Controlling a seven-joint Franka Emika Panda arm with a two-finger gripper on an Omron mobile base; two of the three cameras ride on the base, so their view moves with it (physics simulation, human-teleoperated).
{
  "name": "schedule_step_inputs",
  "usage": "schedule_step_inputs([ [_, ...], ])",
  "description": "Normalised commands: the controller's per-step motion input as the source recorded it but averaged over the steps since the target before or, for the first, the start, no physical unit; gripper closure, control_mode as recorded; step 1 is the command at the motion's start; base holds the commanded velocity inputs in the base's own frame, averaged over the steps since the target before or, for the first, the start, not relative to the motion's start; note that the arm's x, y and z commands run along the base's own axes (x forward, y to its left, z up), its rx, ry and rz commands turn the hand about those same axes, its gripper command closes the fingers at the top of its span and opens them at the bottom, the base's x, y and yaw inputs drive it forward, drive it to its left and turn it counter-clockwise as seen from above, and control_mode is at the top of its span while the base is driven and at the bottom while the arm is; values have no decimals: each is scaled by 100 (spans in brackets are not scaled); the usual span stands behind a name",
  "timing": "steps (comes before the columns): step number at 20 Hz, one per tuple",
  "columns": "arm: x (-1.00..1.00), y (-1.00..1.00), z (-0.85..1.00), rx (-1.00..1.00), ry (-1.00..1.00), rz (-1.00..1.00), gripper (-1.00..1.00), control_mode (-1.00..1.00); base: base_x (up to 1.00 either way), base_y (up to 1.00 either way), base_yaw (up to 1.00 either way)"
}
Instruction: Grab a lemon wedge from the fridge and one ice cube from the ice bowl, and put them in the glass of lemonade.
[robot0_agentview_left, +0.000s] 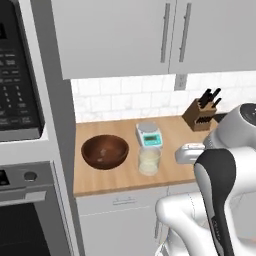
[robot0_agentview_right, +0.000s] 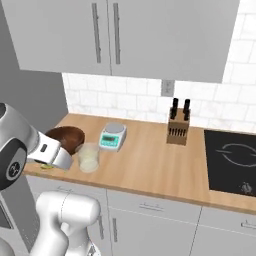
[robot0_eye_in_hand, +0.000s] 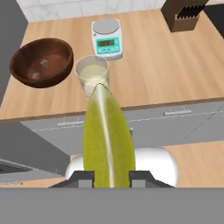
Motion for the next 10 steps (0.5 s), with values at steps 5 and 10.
schedule_step_inputs([
  [5, 0, 0, 0, 0, 0, 0, 100, 100, 90, 6, -7],
  [10, 0, 0, 0, 0, 0, 0, 100, 100, 44, 20, -9],
])
